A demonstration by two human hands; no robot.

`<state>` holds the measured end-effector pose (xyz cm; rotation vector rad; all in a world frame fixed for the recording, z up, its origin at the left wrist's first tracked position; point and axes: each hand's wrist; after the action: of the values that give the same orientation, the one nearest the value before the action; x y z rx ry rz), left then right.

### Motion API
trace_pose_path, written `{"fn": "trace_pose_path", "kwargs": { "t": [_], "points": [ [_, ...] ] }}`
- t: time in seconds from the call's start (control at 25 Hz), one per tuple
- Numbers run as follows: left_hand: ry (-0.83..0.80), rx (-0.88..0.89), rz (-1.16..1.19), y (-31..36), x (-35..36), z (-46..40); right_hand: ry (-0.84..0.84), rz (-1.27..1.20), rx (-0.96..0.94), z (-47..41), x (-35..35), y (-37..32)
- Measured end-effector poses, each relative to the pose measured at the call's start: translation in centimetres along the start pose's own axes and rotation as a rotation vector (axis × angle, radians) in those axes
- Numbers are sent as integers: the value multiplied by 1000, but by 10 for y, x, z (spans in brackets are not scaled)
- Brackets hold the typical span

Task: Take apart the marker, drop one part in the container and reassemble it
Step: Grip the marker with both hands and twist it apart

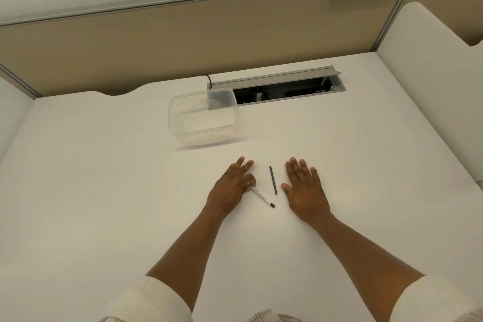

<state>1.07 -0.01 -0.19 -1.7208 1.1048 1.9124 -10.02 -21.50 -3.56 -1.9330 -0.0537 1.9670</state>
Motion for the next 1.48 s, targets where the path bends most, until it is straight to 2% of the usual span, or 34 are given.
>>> {"fn": "trace_pose_path", "kwargs": {
  "t": [0.28, 0.48, 0.6, 0.72, 0.8, 0.88, 1.04, 1.16, 1.28, 1.48],
  "points": [
    [27, -47, -18, -5, -9, 15, -38, -102, -5, -1, -10, -4],
    [151, -133, -92, -6, -27, 31, 256, -147, -173, 5, -27, -22],
    [201, -194, -75, -2, -34, 41, 354, -121, -278, 9, -37, -36],
    [179, -208, -71, 3, -39, 50, 459, -36, -423, 11, -43, -48],
    [170, -219, -55, 6, -42, 56, 472, -43, -462, 15, -46, -59],
    [186, -234, -30, 10, -44, 62, 396, -125, -394, 20, -48, -69],
    [190, -272, 44, 17, -47, 74, 91, -310, -110, 25, -45, -78],
    [141, -323, 156, 17, -47, 83, -81, -593, 23, 26, -48, -80],
    [141, -323, 200, 18, -49, 88, -161, -789, 119, 26, -52, -85],
    [168, -280, 227, 26, -57, 83, -178, -1006, 315, 20, -64, -89]
  ]
}}
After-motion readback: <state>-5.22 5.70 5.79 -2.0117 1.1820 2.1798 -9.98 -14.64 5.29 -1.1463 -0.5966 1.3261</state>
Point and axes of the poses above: each hand's wrist, its own z-axis away from the middle knuckle, its own x-axis out of the palm, y = z × x, and after that the axes turned 6 degrees about -z, right-handed
